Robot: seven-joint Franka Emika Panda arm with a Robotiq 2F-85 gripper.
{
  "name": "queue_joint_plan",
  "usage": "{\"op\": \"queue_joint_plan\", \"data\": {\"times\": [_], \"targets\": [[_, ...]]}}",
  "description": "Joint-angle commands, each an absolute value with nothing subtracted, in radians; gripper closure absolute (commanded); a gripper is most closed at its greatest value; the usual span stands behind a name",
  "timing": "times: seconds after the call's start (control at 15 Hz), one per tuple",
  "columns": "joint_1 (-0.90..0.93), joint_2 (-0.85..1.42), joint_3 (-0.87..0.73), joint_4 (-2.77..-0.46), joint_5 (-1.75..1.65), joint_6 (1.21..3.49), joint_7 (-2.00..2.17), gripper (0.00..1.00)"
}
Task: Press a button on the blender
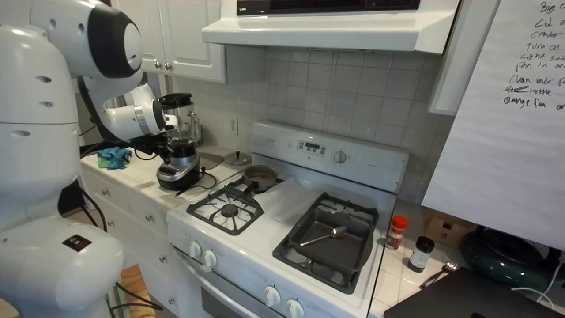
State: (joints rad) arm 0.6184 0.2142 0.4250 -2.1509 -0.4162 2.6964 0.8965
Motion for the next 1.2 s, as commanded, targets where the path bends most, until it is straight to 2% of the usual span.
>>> {"op": "queue_joint_plan", "data": {"times": [0.0,0.07,0.2,0.73,0.87,1.13], "targets": [[0.631,0.077,0.412,-2.215,-0.358,2.614,0.854,0.74],[0.625,0.054,0.416,-2.224,-0.358,2.600,0.849,0.73],[0.614,-0.003,0.434,-2.234,-0.316,2.541,0.809,0.61],[0.589,-0.217,0.475,-2.227,-0.156,2.282,0.739,0.05],[0.585,-0.264,0.476,-2.223,-0.109,2.212,0.725,0.00],[0.575,-0.348,0.475,-2.233,-0.045,2.129,0.691,0.00]]}}
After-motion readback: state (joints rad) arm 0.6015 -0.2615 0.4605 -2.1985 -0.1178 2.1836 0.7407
